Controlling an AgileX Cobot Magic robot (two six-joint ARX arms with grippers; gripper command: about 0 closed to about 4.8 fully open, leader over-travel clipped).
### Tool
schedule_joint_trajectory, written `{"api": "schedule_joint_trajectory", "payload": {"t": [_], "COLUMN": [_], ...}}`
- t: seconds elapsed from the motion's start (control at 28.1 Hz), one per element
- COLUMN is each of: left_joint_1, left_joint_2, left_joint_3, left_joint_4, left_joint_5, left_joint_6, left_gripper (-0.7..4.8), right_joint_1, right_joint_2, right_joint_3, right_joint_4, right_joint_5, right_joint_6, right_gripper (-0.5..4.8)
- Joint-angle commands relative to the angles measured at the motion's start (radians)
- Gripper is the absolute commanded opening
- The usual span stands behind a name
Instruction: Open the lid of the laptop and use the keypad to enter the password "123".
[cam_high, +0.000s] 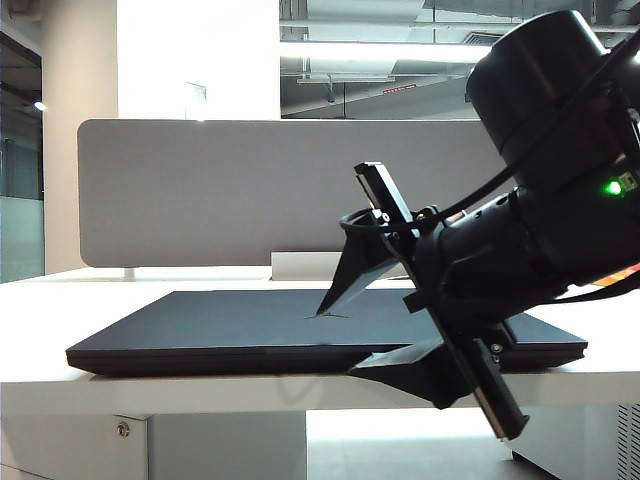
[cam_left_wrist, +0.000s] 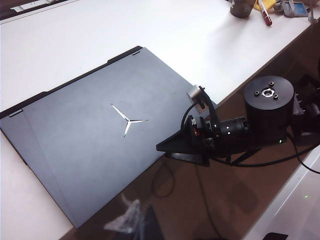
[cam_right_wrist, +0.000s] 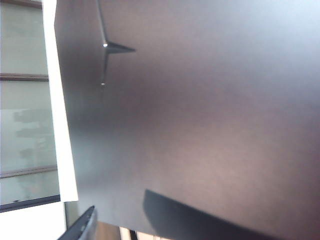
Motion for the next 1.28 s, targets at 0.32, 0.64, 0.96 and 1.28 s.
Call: {"api": "schedule_joint_trajectory", "payload": {"t": [0.32,0.64,0.96,1.28], "left_joint_1": [-0.001,-0.001,-0.001,-0.001], "left_joint_2": [0.001,0.012,0.012,0.012], "left_joint_3": [0.002,0.000,0.000,0.000], "left_joint_4": [-0.033,-0.058,-0.059,-0.066], "left_joint_5": [-0.023,-0.022,-0.021,-0.019], "left_joint_6": [0.004,0.003,0.003,0.000], "left_gripper": [-0.06,-0.06,-0.06,-0.06], "right_joint_1": [0.000,0.012,0.095,0.014], "right_joint_2": [0.012,0.011,0.011,0.013], "right_joint_3": [0.006,0.005,0.002,0.003], "right_joint_4": [0.215,0.243,0.084,0.023], "right_joint_5": [-0.005,-0.044,-0.008,0.013], "right_joint_6": [-0.040,-0.008,0.085,0.084], "right_gripper": [0.11,0.08,1.22,1.32]}}
